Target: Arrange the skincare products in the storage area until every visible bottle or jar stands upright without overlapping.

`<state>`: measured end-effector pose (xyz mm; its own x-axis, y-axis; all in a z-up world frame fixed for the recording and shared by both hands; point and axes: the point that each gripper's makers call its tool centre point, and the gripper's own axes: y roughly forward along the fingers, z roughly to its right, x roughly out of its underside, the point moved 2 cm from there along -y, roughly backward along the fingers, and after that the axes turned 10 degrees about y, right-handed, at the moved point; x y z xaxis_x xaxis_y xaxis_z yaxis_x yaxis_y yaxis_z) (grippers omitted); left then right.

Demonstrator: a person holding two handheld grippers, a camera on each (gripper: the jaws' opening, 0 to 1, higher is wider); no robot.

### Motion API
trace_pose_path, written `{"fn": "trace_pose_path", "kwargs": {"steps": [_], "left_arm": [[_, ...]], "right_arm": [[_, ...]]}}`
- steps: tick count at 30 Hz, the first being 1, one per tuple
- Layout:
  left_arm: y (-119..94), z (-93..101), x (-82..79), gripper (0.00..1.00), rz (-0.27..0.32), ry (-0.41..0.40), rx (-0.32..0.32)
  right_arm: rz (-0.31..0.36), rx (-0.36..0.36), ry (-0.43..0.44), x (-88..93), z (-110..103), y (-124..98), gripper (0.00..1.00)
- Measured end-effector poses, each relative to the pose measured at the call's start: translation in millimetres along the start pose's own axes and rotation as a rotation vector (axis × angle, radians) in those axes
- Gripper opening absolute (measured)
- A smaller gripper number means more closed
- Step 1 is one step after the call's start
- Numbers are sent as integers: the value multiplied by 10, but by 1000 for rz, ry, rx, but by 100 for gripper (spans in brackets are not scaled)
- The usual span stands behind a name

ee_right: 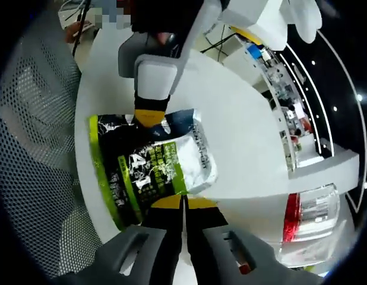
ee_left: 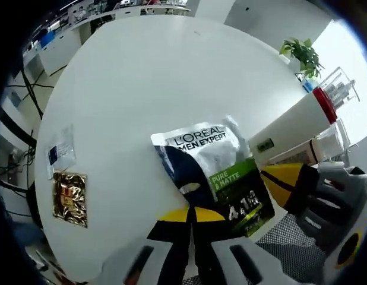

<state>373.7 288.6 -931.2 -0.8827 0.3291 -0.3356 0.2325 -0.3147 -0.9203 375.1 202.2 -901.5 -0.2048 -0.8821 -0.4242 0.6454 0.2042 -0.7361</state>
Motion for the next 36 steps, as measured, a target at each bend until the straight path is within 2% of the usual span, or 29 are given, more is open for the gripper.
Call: {"fn": "trace_pose_path", "kwargs": {"steps": [2,3,5,8,9,10,11,15,20,21,22,24,25,27,28,30,31,32,34,36], "left_arm": [[2,0,3,0,2,-9,-2],[4,1,1,0,5,-12,-3],[4,2,1,0,7,-20,-7],[2,4,3,0,11,-29,-10],[2,6,5,0,12,-34,-9],[1,3,5,1,14,-36,-9],[2,1,2,1,16,-40,-7],[5,-9,-27,1,44,-28,-7],[47,5,-127,2,130,89,-24],[66,59,-176,2,173,135,-12],[40,20,-160,3,168,180,-50],[11,3,-155,4,144,249,-86],[-17,-11,-166,4,139,257,-106],[-98,-33,-252,4,181,276,-139],[-143,-2,-310,4,229,300,-129],[-163,95,-325,4,262,315,-72],[-147,180,-286,3,246,317,-19],[-120,205,-243,2,217,313,-1],[-63,217,-159,1,152,344,-5],[-6,187,-90,1,101,418,-37]], "right_arm": [[15,-80,33,-27,-132,-11,0],[7,-135,46,-21,-229,-24,0],[-9,-197,57,-4,-349,-45,0],[-34,-268,22,36,-508,-58,0],[-44,-269,-13,64,-538,-38,0],[-8,-234,-71,12,-484,-32,0],[-15,-229,-89,23,-485,-29,0],[-6,-199,-94,38,-427,21,0],[-4,-136,-109,101,-275,98,0],[-2,-128,-90,108,-249,109,0],[-2,-128,-84,107,-243,110,0],[-1,-130,-80,102,-248,106,0],[3,-128,-102,99,-250,111,0],[7,-123,-115,102,-252,111,0],[8,-123,-114,100,-251,110,0],[10,-126,-107,99,-246,112,0],[11,-128,-92,99,-239,111,0],[12,-132,-67,101,-234,111,0],[16,-133,-39,104,-221,115,0],[17,-137,-18,106,-220,117,0]]}}
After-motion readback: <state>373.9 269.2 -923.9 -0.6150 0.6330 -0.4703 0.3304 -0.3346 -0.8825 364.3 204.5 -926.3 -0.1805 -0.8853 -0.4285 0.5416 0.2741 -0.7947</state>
